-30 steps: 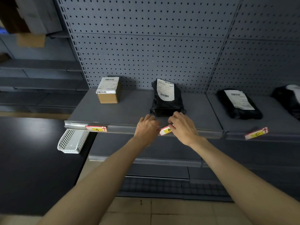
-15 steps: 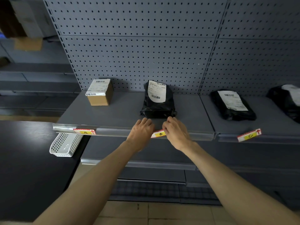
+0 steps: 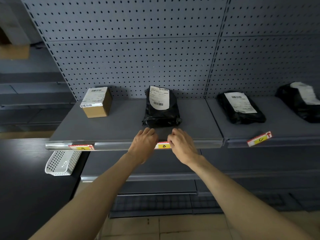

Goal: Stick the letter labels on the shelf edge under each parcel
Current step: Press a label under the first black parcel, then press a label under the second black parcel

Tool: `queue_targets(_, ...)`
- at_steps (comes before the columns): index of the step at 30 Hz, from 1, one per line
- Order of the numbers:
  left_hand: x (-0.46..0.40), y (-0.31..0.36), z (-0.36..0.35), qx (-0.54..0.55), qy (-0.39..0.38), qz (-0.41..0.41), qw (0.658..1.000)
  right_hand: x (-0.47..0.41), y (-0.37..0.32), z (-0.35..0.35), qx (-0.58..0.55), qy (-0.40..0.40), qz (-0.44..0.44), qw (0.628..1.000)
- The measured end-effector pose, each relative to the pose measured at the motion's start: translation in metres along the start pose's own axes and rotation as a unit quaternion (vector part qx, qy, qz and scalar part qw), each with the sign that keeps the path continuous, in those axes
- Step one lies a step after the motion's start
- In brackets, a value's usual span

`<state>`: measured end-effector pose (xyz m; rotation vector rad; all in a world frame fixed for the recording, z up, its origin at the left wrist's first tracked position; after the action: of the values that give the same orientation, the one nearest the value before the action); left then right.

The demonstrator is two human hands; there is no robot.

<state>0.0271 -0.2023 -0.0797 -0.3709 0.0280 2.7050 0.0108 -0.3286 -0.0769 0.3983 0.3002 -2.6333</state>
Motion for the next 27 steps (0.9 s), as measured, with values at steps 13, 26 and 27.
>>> queue_targets(13, -0.035, 0.074, 0.040, 0.120, 0.034, 0.012, 0.992, 0.047, 0.086, 0.080, 0.033, -0.010, -0.056, 0.998)
queue_targets(26, -0.093, 0.278, 0.034, 0.142, 0.017, 0.038, 0.989, 0.153, 0.260, 0.151, 0.045, -0.011, -0.080, 0.996)
queue_targets(27, -0.095, 0.288, 0.031, 0.140, 0.016, 0.043, 0.989, 0.158, 0.268, 0.151, 0.043, -0.013, -0.079, 0.996)
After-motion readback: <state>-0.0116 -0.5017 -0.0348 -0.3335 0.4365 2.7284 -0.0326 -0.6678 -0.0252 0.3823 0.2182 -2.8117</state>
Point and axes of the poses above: each hand's wrist, its own x-axis away from the middle knuckle, its own z-axis out of the back of the hand, y = z × x, the point moved 6 cm from there along -x, towards the middle knuckle, and after that the axes turned 8 degrees about z, right-handed, at the moved point
